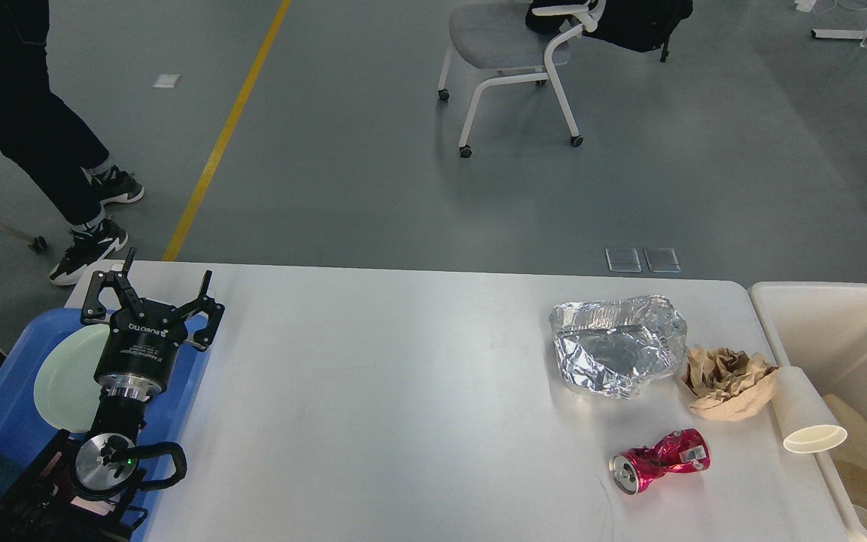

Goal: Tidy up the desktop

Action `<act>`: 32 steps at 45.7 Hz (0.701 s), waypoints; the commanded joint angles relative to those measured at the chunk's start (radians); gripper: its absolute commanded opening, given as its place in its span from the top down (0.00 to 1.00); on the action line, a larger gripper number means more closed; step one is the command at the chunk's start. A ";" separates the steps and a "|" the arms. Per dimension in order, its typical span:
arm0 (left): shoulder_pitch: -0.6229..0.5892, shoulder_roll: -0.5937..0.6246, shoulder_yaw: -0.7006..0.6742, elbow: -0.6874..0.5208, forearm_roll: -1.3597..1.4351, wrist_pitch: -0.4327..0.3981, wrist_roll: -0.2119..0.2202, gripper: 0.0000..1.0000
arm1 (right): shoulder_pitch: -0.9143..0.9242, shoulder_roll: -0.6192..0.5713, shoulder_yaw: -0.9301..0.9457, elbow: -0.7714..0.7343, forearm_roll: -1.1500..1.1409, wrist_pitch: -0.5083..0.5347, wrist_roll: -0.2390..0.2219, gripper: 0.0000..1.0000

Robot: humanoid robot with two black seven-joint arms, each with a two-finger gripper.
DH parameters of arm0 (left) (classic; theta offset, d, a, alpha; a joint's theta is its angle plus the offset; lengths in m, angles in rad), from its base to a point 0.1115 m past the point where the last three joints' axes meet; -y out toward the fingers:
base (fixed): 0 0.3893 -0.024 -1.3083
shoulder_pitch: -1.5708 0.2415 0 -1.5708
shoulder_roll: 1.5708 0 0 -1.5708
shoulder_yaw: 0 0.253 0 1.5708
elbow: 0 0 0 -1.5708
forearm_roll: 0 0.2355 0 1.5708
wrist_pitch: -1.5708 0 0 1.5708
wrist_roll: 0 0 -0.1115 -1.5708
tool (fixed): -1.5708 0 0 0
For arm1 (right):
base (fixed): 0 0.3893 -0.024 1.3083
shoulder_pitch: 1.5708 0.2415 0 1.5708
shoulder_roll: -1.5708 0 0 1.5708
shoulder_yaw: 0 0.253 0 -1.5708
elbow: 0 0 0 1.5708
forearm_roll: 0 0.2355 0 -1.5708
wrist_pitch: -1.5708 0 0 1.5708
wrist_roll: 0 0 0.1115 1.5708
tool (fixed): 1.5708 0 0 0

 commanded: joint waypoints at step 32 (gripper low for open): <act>0.002 0.000 0.000 0.000 0.000 0.000 0.000 0.04 | 1.309 0.227 -0.202 0.715 -0.229 0.555 -0.063 0.00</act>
